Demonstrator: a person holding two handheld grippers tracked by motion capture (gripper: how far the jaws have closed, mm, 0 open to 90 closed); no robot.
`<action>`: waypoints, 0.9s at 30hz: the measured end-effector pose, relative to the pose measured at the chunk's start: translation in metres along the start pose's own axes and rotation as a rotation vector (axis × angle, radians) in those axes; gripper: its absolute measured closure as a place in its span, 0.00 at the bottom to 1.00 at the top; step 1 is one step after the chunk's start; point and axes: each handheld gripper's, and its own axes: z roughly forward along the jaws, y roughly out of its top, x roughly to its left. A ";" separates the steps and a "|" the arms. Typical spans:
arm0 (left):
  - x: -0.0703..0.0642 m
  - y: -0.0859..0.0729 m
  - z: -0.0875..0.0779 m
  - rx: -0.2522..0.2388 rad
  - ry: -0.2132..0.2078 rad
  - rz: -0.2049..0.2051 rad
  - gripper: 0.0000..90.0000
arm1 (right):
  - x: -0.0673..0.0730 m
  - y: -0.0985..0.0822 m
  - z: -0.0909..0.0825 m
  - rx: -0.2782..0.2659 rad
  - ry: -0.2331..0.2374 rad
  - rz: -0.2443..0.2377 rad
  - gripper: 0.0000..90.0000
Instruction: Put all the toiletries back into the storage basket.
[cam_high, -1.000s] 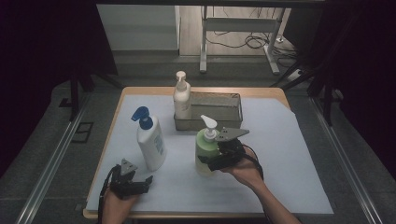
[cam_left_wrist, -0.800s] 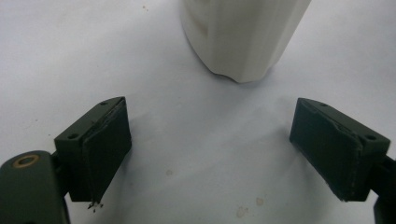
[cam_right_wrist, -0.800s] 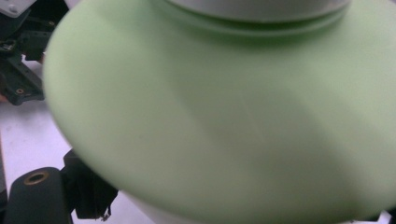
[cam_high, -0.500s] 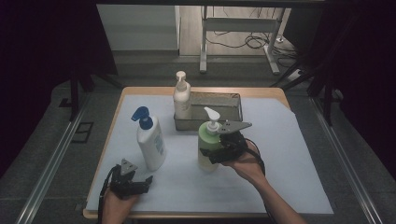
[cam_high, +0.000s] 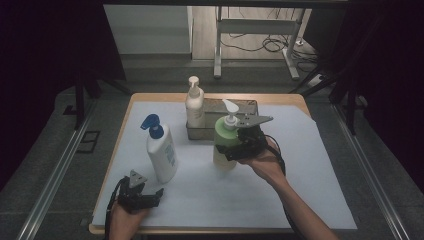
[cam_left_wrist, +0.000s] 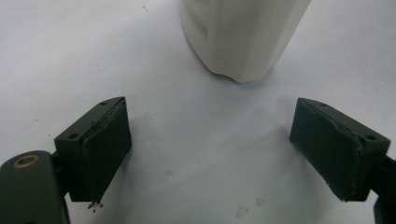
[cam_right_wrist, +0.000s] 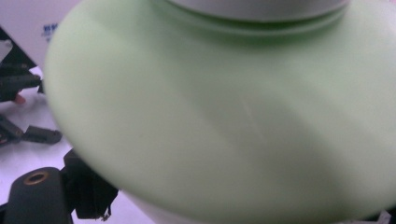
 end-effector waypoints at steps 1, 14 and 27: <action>0.000 0.000 0.000 0.000 0.000 0.000 0.14 | -0.001 0.003 0.000 -0.001 -0.001 0.004 0.13; 0.000 0.000 0.000 0.000 0.001 0.000 0.14 | -0.013 0.028 0.006 -0.013 -0.036 0.016 0.13; 0.000 0.000 0.000 -0.001 0.000 0.000 0.14 | -0.025 0.053 0.010 -0.029 -0.078 0.030 0.13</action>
